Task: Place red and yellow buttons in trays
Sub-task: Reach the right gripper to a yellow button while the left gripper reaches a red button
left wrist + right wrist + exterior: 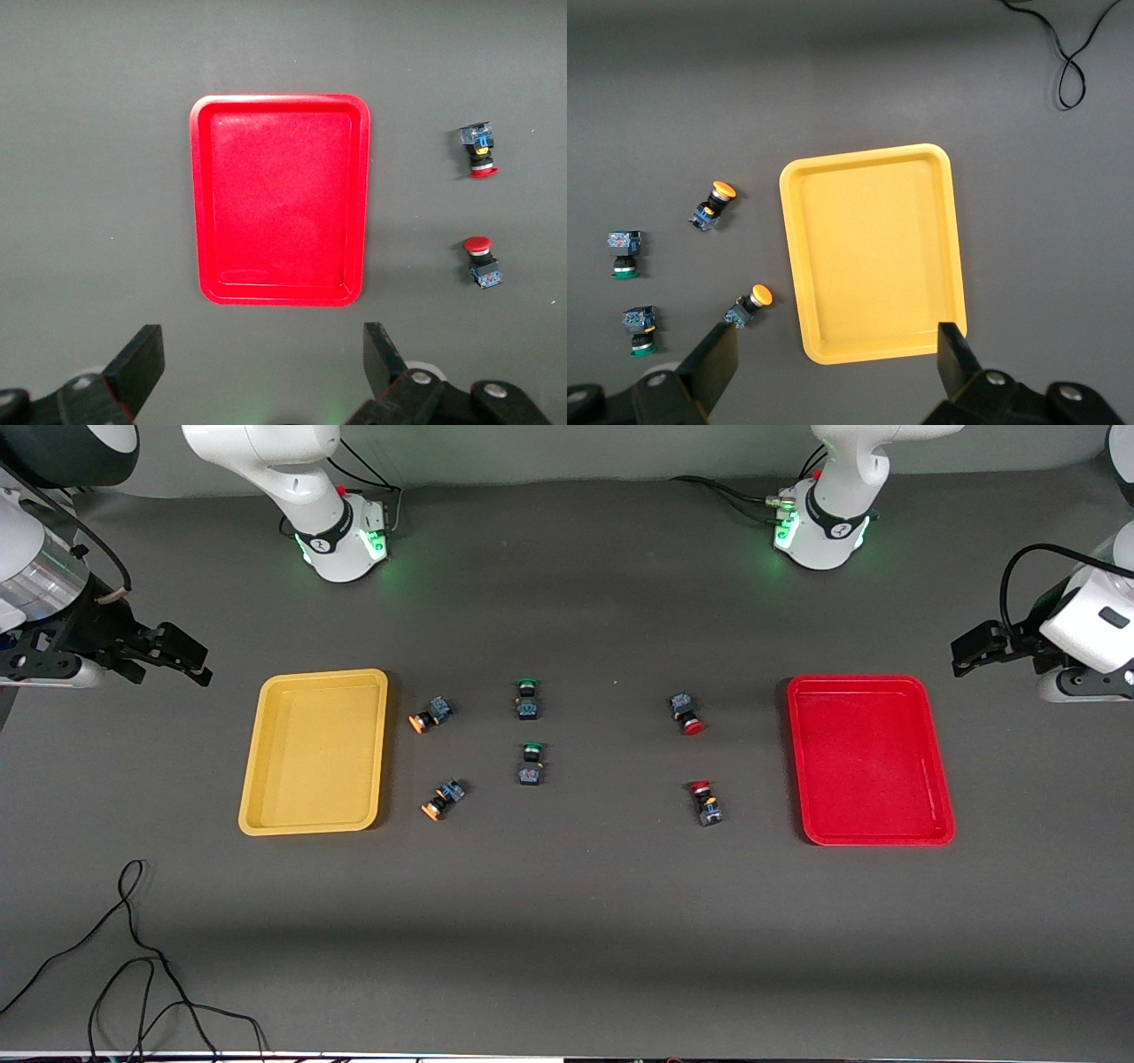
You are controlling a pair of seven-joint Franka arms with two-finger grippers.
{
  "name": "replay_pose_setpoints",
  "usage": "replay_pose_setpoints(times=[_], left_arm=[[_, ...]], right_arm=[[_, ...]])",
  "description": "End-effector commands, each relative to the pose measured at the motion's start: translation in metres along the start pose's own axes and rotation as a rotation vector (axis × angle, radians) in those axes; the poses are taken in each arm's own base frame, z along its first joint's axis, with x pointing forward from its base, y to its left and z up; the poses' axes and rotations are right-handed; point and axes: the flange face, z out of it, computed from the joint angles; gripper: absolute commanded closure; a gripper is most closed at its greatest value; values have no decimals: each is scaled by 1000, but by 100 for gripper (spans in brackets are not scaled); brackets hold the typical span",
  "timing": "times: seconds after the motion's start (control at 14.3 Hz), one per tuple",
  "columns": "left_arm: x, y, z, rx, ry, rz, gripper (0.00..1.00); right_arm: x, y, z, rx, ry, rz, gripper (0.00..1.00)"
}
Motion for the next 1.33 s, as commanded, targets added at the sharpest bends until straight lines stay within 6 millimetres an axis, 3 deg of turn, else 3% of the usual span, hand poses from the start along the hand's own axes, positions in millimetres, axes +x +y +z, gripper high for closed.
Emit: replay_pose_setpoints(times=[0.0,0.28,0.56,0.7,0.77,0.91,0.98,1.12,1.26], left_arm=[[-4,6,-6,10,-4,4,1],[-4,8,-6,10,-7,8,0],[6,18,14,6,-43,22,0],[15,35,32,7,-71,45,0],[21,43,44,8,-89,45,0],[32,70,70,8,-124,33,0],[37,87,84,9,-135,20,0],[46,137,122,5,-157,15,0],[43,201,157,3,-153,3,1]], right_arm=[[2,2,-6,18,-7,-17,0],[1,-8,3,9,-25,-25,0],[3,-51,48,2,-89,-13,0],[-1,-82,88,-5,-93,11,0],[-5,-95,119,-5,-91,59,0],[-15,-146,185,-2,-112,152,0],[-14,-154,212,-8,-135,223,0],[-25,-171,265,-14,-172,286,0],[-54,-188,313,-14,-169,377,0]])
